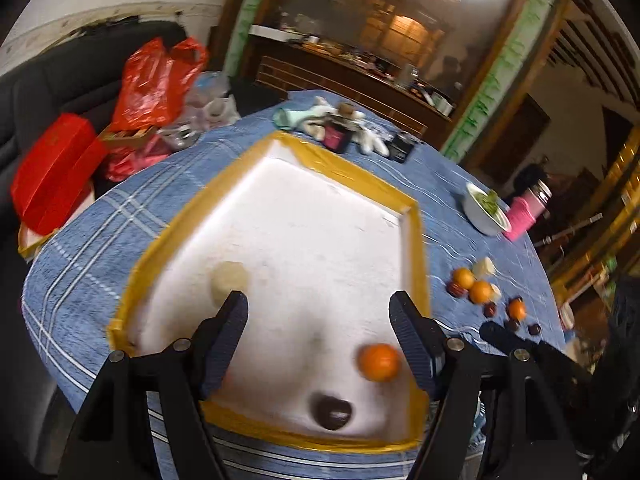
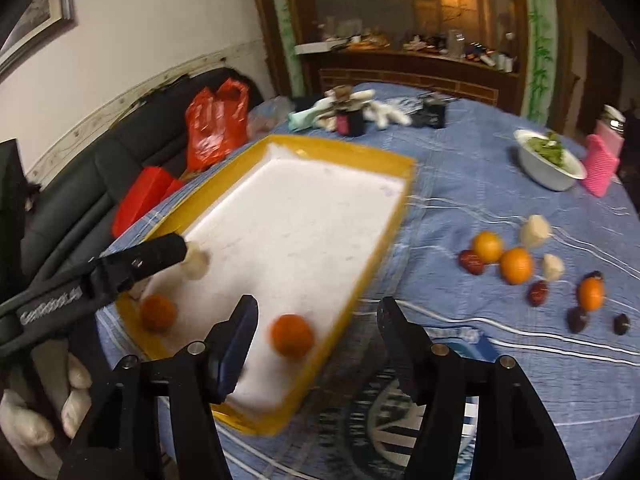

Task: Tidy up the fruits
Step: 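Grasp an orange with the right tool while the left tool grasps another orange, then carry both oranges into the yellow tray and open both tools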

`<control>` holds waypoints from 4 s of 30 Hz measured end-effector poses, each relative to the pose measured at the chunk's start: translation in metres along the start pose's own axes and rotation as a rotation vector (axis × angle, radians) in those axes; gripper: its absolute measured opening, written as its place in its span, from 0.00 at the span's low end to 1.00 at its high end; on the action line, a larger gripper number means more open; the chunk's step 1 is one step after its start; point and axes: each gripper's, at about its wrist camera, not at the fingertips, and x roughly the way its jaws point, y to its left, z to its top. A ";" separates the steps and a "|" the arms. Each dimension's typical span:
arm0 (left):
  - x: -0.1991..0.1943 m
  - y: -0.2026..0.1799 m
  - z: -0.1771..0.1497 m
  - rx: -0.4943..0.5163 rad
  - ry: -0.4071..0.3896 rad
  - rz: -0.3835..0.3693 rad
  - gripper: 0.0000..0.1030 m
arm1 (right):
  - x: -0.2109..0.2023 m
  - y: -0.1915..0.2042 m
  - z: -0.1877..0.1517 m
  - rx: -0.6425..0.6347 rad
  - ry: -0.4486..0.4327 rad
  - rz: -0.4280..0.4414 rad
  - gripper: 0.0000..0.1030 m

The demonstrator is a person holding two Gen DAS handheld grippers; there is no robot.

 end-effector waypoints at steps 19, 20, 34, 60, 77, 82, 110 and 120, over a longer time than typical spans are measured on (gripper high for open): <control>0.026 -0.114 -0.024 0.224 0.073 -0.050 0.76 | -0.077 -0.224 -0.044 0.372 -0.061 -0.259 0.70; 0.029 -0.120 -0.025 0.234 0.083 -0.054 0.76 | -0.080 -0.238 -0.046 0.394 -0.058 -0.261 0.70; 0.085 -0.191 -0.019 0.397 0.122 -0.023 0.76 | -0.001 -0.296 -0.020 0.479 0.012 -0.209 0.58; 0.184 -0.270 -0.037 0.716 0.084 0.012 0.44 | 0.011 -0.282 -0.021 0.406 0.001 -0.131 0.37; 0.099 -0.199 -0.008 0.394 0.032 -0.048 0.26 | -0.002 -0.274 -0.018 0.359 -0.068 -0.168 0.37; 0.071 -0.155 0.006 0.263 0.030 -0.108 0.26 | -0.007 -0.273 -0.020 0.353 -0.103 -0.206 0.37; 0.016 0.038 0.019 -0.019 -0.119 0.227 0.26 | 0.045 0.018 0.008 -0.123 0.045 0.145 0.39; 0.004 0.043 0.020 -0.016 -0.165 0.250 0.49 | 0.059 0.045 0.002 -0.186 0.044 0.092 0.40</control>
